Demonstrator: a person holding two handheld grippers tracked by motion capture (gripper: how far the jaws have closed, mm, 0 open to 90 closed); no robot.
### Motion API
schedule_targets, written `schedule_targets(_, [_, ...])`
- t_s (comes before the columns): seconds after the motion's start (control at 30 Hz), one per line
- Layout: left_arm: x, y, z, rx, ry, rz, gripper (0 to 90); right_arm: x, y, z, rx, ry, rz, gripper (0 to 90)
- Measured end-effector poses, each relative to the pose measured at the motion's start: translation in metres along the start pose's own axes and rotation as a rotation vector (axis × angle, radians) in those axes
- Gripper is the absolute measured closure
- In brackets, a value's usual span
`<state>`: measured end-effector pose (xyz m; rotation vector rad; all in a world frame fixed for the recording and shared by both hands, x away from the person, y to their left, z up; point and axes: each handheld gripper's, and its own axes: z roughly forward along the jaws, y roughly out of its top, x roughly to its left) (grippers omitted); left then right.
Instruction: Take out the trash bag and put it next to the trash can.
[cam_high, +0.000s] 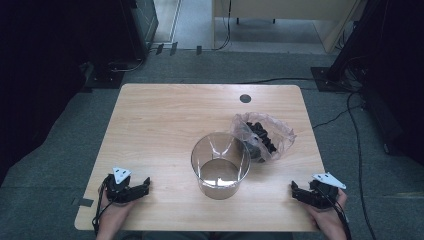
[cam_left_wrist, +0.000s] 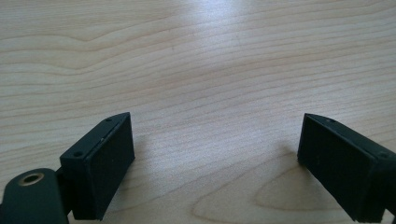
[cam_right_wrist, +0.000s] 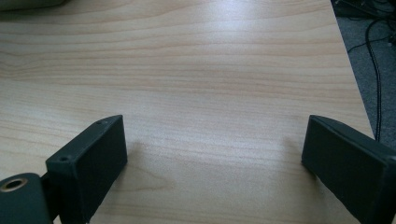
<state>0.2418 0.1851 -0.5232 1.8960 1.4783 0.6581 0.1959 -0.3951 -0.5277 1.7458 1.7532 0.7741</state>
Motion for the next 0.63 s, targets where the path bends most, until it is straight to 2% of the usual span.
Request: schedule_targets(0.63, [0.0,0.0,0.0,0.0,0.0,0.0,10.3,-0.0027,-0.0032,-0.0034,0.0,0.004,0.002,6.5])
